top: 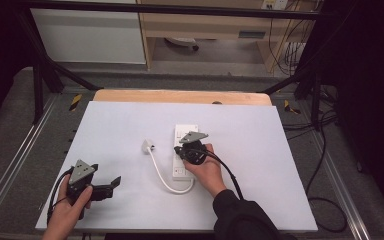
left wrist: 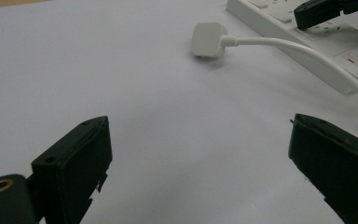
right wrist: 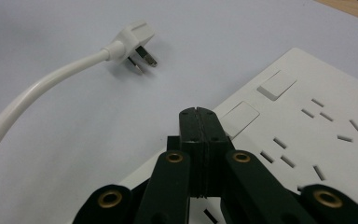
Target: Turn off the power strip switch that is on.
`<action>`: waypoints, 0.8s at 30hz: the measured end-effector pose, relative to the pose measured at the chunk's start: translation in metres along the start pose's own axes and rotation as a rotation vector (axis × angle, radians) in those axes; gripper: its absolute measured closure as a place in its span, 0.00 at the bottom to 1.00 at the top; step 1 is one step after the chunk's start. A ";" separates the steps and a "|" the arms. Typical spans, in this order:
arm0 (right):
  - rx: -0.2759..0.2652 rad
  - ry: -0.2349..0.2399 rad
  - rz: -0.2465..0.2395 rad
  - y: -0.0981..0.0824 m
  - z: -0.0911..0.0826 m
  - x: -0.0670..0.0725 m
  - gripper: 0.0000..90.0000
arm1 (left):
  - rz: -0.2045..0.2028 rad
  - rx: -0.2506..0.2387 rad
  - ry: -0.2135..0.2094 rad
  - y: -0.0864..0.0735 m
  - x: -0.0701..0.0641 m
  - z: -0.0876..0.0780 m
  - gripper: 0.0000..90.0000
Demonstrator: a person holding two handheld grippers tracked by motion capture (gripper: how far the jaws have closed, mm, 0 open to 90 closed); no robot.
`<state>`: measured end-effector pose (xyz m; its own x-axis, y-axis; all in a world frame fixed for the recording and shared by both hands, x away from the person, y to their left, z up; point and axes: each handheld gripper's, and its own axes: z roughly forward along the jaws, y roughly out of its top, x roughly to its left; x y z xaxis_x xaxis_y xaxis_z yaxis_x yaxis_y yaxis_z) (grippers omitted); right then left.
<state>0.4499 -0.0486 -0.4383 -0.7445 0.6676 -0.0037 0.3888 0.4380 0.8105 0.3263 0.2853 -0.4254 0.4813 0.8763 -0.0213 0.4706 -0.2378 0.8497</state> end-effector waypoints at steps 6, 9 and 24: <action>-0.009 0.002 0.012 0.000 0.002 -0.001 1.00 | 0.004 0.007 0.000 0.000 0.000 0.001 0.07; -0.007 0.000 0.017 -0.002 0.004 -0.001 1.00 | 0.000 0.005 -0.002 0.000 0.000 0.000 0.07; -0.005 -0.002 0.017 0.000 0.006 -0.001 1.00 | -0.005 0.001 0.002 0.000 0.001 0.000 0.07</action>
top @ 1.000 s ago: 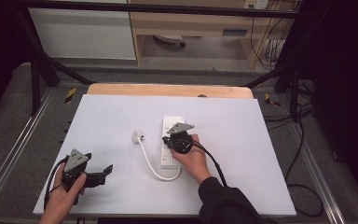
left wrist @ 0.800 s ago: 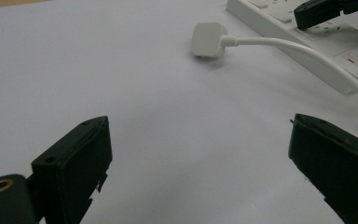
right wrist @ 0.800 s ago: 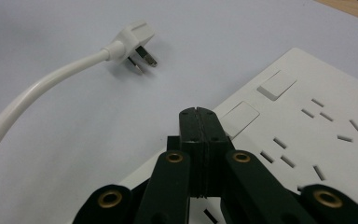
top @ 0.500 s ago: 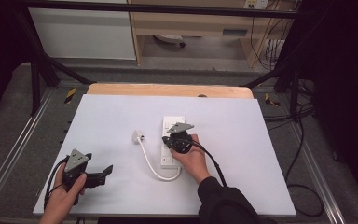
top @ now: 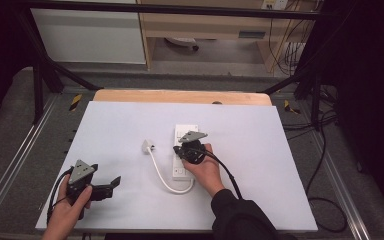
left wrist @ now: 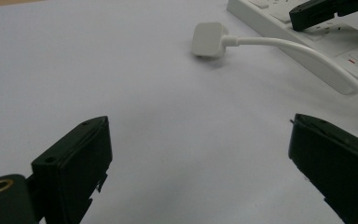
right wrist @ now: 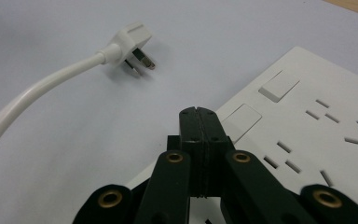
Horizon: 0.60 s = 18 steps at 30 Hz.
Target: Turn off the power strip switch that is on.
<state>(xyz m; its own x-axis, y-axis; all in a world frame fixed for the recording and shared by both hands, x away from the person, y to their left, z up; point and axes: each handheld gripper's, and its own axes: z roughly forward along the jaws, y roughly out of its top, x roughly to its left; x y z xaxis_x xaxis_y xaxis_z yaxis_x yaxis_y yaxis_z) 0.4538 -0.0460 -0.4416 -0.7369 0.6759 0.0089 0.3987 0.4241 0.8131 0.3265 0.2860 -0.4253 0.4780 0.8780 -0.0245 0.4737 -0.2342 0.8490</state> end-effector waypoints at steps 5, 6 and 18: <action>-0.003 -0.006 0.009 0.000 0.000 -0.002 1.00 | 0.002 -0.002 0.005 0.000 0.000 0.000 0.07; -0.005 -0.004 0.010 0.000 0.000 -0.002 1.00 | 0.001 -0.003 0.005 0.001 0.000 0.000 0.07; -0.013 -0.017 0.032 0.002 -0.001 -0.005 1.00 | -0.004 -0.009 0.005 0.001 0.000 0.000 0.07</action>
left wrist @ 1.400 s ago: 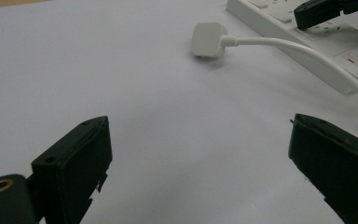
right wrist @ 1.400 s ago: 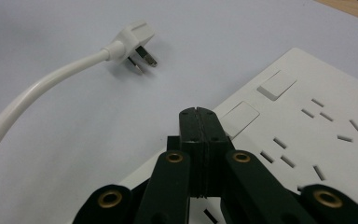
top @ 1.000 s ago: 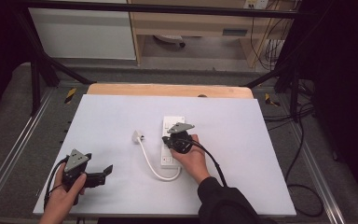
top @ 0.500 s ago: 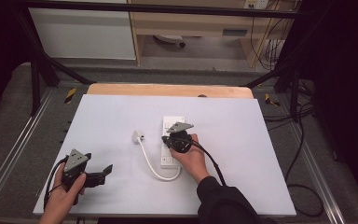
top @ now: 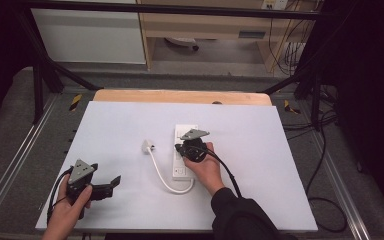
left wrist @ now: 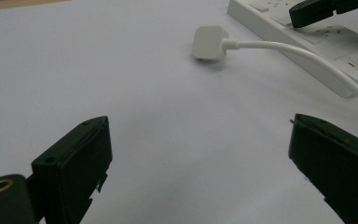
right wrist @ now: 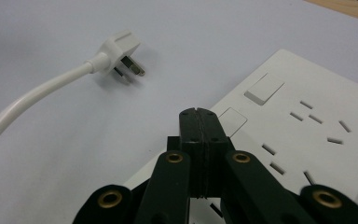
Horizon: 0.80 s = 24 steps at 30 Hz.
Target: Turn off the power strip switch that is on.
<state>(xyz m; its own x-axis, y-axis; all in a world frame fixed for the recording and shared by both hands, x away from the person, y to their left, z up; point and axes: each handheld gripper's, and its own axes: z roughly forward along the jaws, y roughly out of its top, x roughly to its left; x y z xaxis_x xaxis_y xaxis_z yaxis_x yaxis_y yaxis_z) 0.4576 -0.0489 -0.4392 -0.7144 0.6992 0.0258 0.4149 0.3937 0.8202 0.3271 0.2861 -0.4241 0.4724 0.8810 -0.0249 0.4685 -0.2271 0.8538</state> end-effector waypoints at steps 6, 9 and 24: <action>-0.007 0.004 0.000 0.002 -0.001 0.003 1.00 | 0.003 0.001 -0.001 0.000 0.000 0.000 0.07; -0.014 0.004 -0.007 0.005 -0.004 0.003 1.00 | 0.000 -0.005 0.006 0.001 0.000 -0.001 0.07; -0.041 0.004 0.008 0.010 -0.009 -0.001 1.00 | -0.022 -0.016 0.010 0.001 0.003 -0.002 0.07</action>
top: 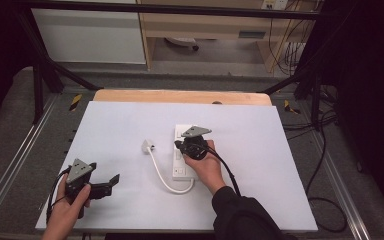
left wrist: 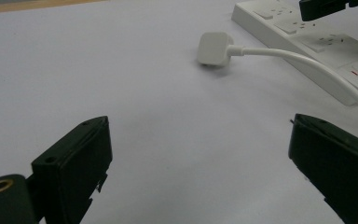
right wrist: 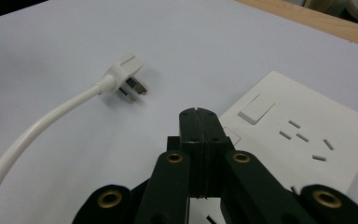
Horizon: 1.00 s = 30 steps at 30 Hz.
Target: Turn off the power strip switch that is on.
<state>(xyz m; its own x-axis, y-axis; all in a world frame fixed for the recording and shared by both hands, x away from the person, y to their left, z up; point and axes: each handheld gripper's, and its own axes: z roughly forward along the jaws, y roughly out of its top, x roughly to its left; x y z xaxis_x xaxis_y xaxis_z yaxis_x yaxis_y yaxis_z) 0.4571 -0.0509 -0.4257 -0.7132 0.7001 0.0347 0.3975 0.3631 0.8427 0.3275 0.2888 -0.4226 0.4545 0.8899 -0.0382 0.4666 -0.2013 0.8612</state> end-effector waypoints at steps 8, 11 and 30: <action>-0.024 -0.006 0.022 0.006 -0.001 -0.002 1.00 | -0.022 -0.006 -0.001 -0.001 0.003 -0.002 0.07; -0.033 -0.009 0.020 0.008 -0.003 -0.003 1.00 | -0.023 -0.005 0.001 -0.001 0.004 -0.002 0.07; -0.108 0.006 0.065 0.022 -0.021 -0.005 0.66 | -0.046 -0.016 0.009 -0.001 0.006 -0.004 0.07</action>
<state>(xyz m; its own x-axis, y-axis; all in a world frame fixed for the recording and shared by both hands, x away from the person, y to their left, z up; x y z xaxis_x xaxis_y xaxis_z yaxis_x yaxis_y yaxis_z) 0.4573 -0.0591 -0.3958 -0.6914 0.7163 0.0946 0.3789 0.2481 0.8916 0.3271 0.2959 -0.4218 0.4258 0.9018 -0.0739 0.4749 -0.1532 0.8666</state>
